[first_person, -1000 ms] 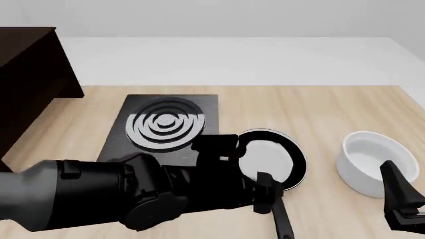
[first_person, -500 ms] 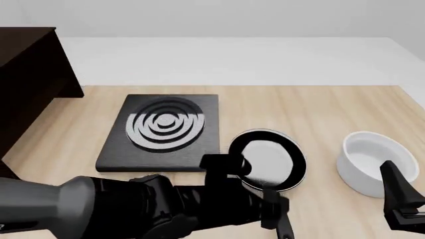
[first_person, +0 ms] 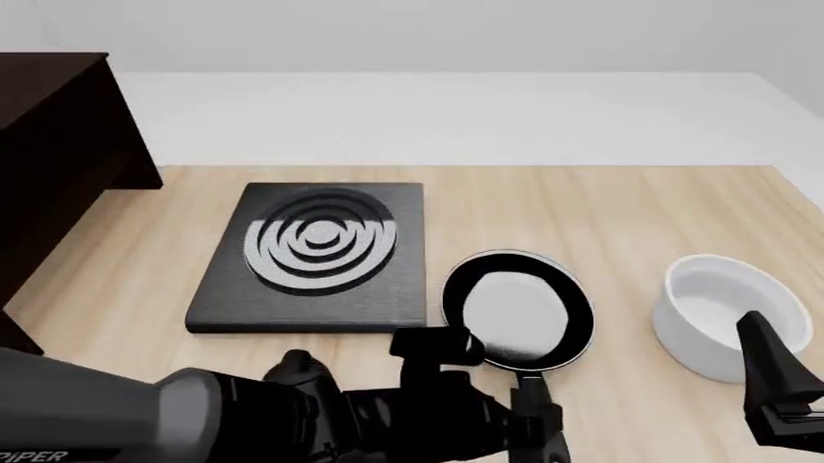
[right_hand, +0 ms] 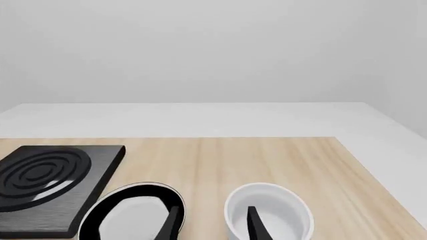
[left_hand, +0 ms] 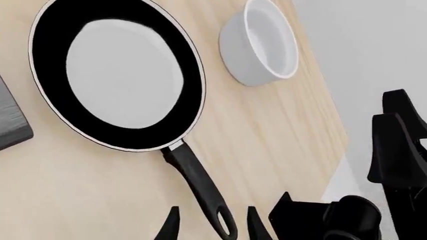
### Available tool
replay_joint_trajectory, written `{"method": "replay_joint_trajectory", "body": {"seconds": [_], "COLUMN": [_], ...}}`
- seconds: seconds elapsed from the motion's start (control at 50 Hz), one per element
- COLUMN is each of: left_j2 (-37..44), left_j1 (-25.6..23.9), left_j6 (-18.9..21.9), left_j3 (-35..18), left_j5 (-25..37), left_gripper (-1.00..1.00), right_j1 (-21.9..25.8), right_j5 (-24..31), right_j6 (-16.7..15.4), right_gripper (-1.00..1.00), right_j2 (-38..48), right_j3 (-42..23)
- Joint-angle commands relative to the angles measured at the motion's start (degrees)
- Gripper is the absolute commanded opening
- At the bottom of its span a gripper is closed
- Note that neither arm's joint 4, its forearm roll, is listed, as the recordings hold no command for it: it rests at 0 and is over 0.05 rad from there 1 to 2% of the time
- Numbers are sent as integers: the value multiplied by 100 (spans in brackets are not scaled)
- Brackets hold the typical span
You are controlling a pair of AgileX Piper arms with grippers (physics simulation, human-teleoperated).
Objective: Put the frying pan under the cabinet shelf.
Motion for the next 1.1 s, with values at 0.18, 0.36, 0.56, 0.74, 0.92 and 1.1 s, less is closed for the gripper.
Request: {"method": "replay_joint_trajectory", "body": {"seconds": [0.18, 0.36, 0.56, 0.74, 0.92, 1.1], "left_j2": [591, 696, 917, 1010, 1095, 1210], "left_j1": [-155, -193, -276, -279, -298, -287], "left_j6": [-254, -299, -398, -423, -395, -505], "left_j3": [159, 99, 120, 8, -132, -167], "left_j5": [-773, -878, -1182, -1235, -1254, -1409], "left_gripper": [100, 100, 100, 100, 100, 100], "right_j1": [-1, 1, 0, 0, 1, 0], "right_j5": [0, 1, 0, 1, 1, 0], "right_j6": [0, 1, 1, 1, 0, 0], "right_gripper": [100, 100, 100, 100, 100, 100], "right_j2": [-1, 0, 0, 1, 0, -1], "right_j3": [0, 0, 0, 0, 0, 0]}}
